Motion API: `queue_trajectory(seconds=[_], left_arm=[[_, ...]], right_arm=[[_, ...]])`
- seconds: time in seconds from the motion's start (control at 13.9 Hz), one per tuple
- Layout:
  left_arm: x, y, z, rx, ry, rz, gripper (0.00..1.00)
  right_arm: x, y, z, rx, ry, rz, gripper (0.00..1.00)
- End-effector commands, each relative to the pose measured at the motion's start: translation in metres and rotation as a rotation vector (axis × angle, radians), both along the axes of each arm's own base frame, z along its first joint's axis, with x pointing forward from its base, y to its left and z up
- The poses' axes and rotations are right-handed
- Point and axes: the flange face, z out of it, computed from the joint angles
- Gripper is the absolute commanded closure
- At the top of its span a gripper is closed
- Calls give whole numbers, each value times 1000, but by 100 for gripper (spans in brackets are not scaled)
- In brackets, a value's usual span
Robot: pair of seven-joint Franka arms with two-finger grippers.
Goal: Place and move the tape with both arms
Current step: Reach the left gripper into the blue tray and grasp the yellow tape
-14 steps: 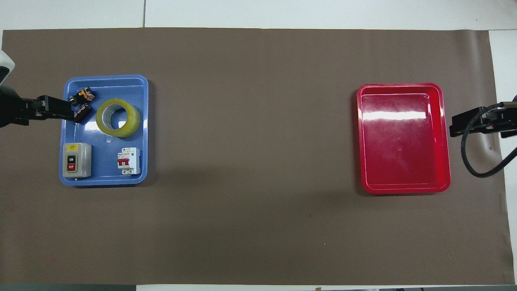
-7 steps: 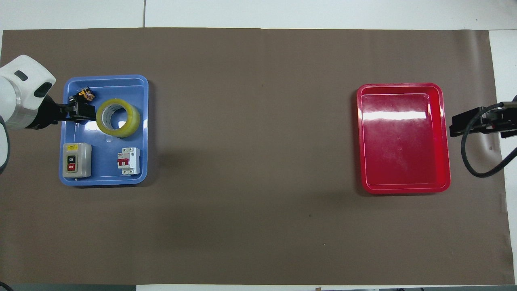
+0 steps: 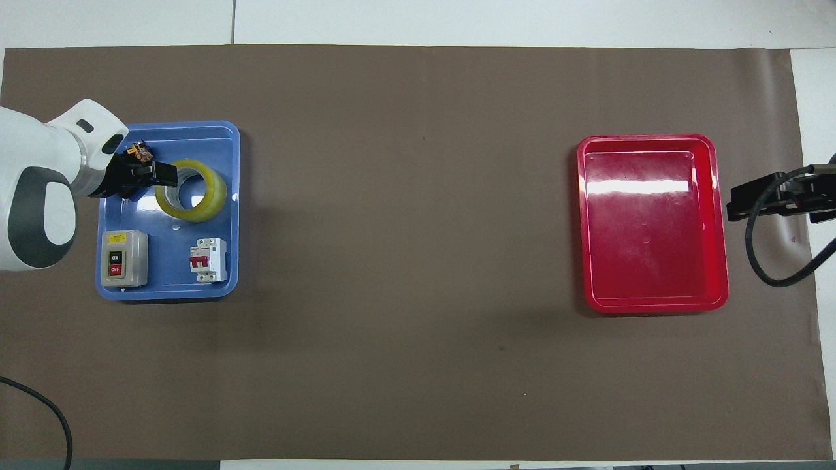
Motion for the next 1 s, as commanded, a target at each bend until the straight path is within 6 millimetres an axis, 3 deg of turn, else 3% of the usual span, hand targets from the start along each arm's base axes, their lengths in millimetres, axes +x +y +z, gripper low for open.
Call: queue_trajectory(seconds=[0.0,0.07,0.29,0.57,0.65,0.72,0.79,0.93], left_arm=[[-1,11,-38,-12,-62,7,0],[-1,19,-50,-12,-75,22,0],[-15,17,-63,-13,-44,23,0],[-17,17,-66,-13,-38,23,0],[-18,15,-68,-14,-36,21,15],[-18,16,-67,-14,-38,29,60],[-19,18,-68,-14,-32,34,100],[-19,14,-66,-14,-32,24,100]], right_arm=[[-2,-1,1,8,10,-1,0],[-2,-3,1,8,10,-4,0],[-2,-2,1,8,10,-2,0],[-2,-3,1,8,10,-2,0],[-2,-3,1,8,10,-2,0],[-2,-2,1,8,10,-1,0],[-2,-3,1,8,10,-4,0],[-2,-3,1,8,10,-2,0]])
